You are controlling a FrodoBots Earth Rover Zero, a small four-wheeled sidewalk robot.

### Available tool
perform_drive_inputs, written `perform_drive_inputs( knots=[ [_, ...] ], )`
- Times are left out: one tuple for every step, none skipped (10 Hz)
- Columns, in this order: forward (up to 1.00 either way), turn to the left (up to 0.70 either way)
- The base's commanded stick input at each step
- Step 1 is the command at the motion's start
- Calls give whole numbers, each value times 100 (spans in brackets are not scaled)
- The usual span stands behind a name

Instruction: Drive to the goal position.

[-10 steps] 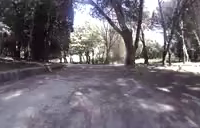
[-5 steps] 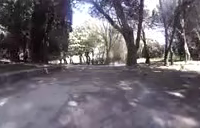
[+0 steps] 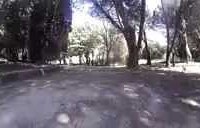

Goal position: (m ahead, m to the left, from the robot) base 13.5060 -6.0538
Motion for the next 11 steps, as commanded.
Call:
perform_drive_inputs(
  knots=[
    [85, 0],
    [85, 0],
    [85, 0],
    [85, 0],
    [85, 0],
    [85, 0],
    [85, 0],
    [85, 0],
    [85, 0],
    [85, 0],
    [85, 0]
  ],
)
